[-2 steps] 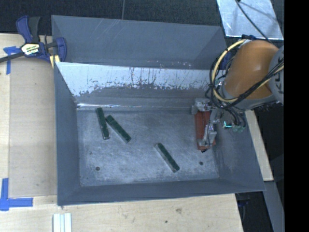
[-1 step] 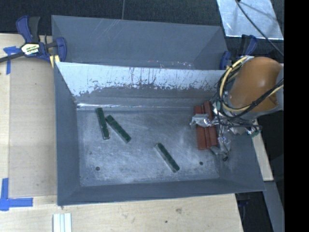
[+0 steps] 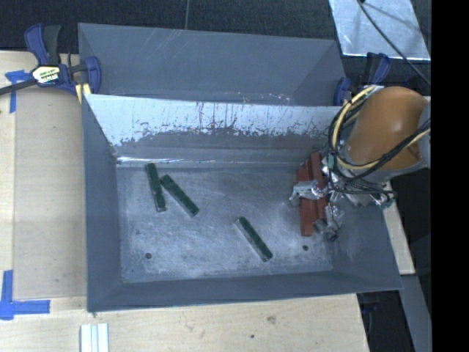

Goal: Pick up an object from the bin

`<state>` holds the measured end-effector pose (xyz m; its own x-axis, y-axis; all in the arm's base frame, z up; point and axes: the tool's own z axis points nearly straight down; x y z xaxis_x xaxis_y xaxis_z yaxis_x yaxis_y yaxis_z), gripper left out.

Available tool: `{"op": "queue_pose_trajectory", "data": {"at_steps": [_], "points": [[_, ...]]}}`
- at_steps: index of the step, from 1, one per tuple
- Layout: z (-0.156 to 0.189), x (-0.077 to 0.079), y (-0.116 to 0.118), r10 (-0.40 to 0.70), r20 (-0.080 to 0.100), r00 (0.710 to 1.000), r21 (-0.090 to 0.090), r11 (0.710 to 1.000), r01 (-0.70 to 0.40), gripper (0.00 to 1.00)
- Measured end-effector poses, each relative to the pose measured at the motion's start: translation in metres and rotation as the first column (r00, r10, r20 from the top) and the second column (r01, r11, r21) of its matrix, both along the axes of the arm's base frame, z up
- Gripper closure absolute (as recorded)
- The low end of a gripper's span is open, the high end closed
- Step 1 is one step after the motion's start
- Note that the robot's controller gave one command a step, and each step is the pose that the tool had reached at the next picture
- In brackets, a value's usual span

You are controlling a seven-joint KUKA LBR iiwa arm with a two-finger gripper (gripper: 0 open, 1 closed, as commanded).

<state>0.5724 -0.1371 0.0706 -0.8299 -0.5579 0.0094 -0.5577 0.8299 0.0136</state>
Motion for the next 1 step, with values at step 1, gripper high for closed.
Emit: {"op": "queue_pose_trajectory", "data": {"at_steps": [1], "points": [[0.1427, -0.022, 0.0059, 0.142, 0.02, 0.99, -0.006, 0.99, -0.142, 1.0]]}}
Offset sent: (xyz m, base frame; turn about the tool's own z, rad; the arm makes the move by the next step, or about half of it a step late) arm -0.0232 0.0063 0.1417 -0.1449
